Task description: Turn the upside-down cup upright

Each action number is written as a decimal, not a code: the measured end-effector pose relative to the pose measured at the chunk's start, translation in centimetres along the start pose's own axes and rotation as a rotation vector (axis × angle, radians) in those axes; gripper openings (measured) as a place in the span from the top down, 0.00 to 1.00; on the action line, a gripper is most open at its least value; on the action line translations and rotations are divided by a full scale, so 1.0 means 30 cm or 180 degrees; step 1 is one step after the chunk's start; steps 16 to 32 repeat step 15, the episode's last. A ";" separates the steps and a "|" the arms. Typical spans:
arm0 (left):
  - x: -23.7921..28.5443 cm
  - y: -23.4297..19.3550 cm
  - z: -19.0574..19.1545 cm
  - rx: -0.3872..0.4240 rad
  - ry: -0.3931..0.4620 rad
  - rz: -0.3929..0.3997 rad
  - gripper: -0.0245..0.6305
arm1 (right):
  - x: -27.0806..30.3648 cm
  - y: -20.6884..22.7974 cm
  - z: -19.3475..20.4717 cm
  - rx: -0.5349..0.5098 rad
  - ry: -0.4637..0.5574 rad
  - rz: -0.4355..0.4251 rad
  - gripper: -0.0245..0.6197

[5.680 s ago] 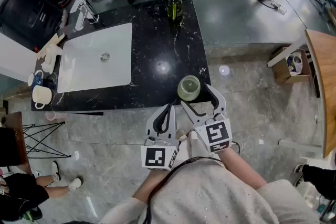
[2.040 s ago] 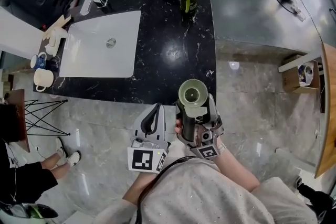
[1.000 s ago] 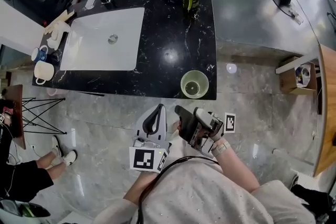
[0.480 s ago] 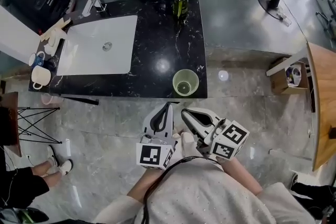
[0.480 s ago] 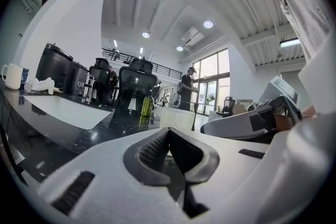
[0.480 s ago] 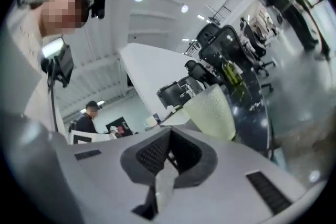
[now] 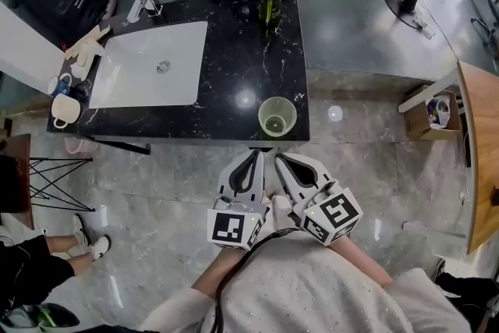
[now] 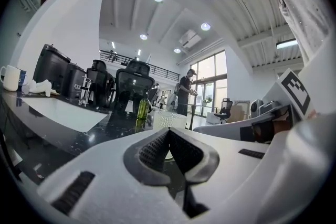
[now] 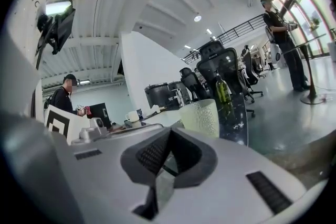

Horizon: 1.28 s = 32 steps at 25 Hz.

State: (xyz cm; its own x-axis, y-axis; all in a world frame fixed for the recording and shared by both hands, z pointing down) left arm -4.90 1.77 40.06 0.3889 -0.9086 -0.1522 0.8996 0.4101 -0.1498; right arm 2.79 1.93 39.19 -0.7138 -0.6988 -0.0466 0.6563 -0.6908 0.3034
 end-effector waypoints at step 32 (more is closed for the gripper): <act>-0.011 0.004 -0.016 0.0054 -0.0002 -0.0016 0.95 | 0.000 -0.016 -0.033 -0.0336 0.0100 0.0035 0.95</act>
Point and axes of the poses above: the fingertips, and each gripper's own axes: x forward along the fingers, y to its right, z out of its underside, the point moved 3 cm from there along -x, backward along the fingers, and after that the axes turned 13 degrees about y, right-handed, at the moved point
